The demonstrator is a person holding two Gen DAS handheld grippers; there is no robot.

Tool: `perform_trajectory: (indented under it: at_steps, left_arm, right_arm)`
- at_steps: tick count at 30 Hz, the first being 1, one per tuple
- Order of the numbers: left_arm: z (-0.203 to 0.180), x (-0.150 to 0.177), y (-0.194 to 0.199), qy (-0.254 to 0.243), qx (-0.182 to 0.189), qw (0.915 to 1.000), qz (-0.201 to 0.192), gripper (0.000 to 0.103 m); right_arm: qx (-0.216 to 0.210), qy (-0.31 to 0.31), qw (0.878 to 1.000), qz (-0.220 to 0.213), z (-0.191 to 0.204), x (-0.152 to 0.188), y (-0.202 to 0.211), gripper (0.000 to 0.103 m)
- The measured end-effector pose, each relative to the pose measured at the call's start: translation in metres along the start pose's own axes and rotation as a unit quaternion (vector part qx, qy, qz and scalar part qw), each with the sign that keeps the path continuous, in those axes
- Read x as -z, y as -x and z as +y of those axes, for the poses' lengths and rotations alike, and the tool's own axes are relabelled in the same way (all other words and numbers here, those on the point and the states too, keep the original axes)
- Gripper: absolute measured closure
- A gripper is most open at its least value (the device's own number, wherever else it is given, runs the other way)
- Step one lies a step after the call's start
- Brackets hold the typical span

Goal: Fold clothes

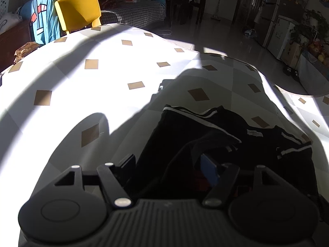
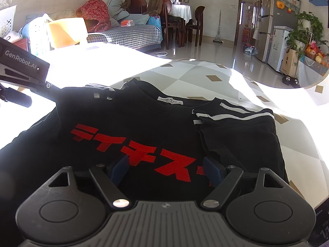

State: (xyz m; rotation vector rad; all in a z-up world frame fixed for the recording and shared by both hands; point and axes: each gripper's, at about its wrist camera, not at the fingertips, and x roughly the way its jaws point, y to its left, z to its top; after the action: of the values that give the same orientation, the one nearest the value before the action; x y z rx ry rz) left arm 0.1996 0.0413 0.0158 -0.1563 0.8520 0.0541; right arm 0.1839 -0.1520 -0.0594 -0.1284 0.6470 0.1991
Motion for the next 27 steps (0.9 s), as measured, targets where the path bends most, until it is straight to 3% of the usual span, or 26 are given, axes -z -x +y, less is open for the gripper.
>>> perform_trajectory:
  at_steps: [6, 8, 12, 14, 16, 19, 23, 27]
  left_arm:
    - [-0.018, 0.006, -0.007, -0.038, 0.024, 0.9989, 0.012, 0.024]
    - [-0.024, 0.01, -0.013, -0.048, 0.017, 0.9986, 0.015, 0.02]
    - [-0.033, 0.014, -0.027, -0.067, -0.004, 0.9976, 0.013, 0.02]
    - [-0.032, 0.015, -0.032, -0.065, -0.01, 0.9977, 0.017, 0.032]
    - [-0.029, 0.015, -0.037, -0.058, -0.002, 0.9978, 0.033, 0.067]
    - [-0.026, 0.016, -0.032, -0.061, -0.002, 0.9977, 0.03, 0.085]
    - [-0.027, 0.017, -0.021, -0.068, 0.011, 0.9974, 0.022, 0.086]
    - [-0.032, 0.023, -0.016, -0.082, 0.033, 0.9953, 0.04, 0.086]
  right_arm:
    - [0.0, 0.0, 1.0, 0.0, 0.0, 0.0, 0.0, 0.025]
    - [0.0, 0.0, 1.0, 0.0, 0.0, 0.0, 0.0, 0.025]
    - [0.0, 0.0, 1.0, 0.0, 0.0, 0.0, 0.0, 0.025]
    - [0.0, 0.0, 1.0, 0.0, 0.0, 0.0, 0.0, 0.025]
    - [0.0, 0.0, 1.0, 0.0, 0.0, 0.0, 0.0, 0.025]
    - [0.0, 0.0, 1.0, 0.0, 0.0, 0.0, 0.0, 0.025]
    - [0.0, 0.0, 1.0, 0.0, 0.0, 0.0, 0.0, 0.025]
    - [0.0, 0.0, 1.0, 0.0, 0.0, 0.0, 0.0, 0.025]
